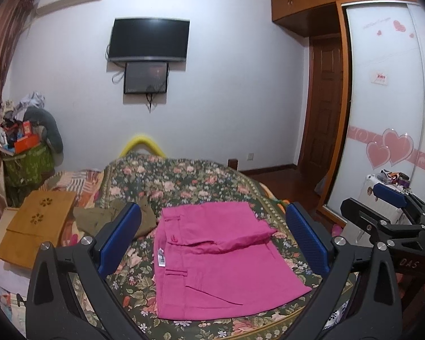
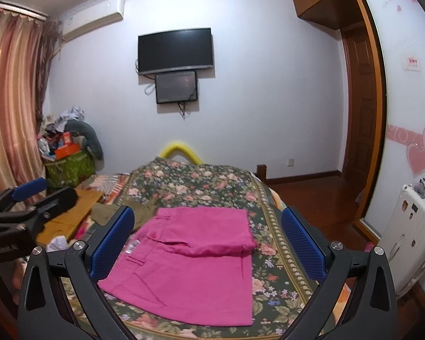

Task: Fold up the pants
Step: 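Lower both tools toward the pink trousers' waistband and hem edges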

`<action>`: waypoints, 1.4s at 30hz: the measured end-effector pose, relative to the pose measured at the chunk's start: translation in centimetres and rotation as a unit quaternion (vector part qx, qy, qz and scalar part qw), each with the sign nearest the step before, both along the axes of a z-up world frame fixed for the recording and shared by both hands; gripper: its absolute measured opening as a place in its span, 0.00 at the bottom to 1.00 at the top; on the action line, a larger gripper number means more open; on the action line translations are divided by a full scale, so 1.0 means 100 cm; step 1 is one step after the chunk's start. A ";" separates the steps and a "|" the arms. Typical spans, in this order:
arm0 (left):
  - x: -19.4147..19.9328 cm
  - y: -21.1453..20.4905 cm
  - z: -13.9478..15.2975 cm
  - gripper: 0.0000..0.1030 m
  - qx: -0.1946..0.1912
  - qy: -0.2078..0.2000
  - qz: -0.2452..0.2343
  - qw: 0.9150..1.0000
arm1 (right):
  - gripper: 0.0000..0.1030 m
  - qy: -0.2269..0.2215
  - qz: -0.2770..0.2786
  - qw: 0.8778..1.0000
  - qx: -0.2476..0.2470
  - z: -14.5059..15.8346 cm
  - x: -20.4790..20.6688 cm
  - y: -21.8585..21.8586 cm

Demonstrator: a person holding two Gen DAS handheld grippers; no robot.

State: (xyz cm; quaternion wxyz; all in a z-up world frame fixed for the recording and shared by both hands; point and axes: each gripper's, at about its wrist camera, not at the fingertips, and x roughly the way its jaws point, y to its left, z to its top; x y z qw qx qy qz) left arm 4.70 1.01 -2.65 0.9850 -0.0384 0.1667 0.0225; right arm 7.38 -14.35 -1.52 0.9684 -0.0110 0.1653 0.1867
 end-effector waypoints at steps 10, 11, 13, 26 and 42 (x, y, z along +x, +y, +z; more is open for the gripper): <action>0.086 0.042 -0.051 1.00 0.001 0.094 0.036 0.995 | 1.00 0.060 -0.029 0.996 -0.053 -0.043 0.059 -0.008; 0.099 0.049 -0.061 1.00 -0.003 0.109 0.039 0.993 | 1.00 0.067 -0.030 0.995 -0.062 -0.051 0.067 -0.009; 0.117 0.058 -0.073 1.00 0.000 0.130 0.044 0.990 | 1.00 0.078 -0.032 0.993 -0.077 -0.061 0.080 -0.011; 0.203 0.097 -0.181 1.00 0.044 0.271 0.041 0.961 | 0.99 0.226 -0.005 0.970 -0.090 -0.153 0.165 -0.019; 0.242 0.108 -0.224 0.47 0.000 0.352 -0.032 0.935 | 0.57 0.308 0.072 0.947 -0.054 -0.192 0.233 0.003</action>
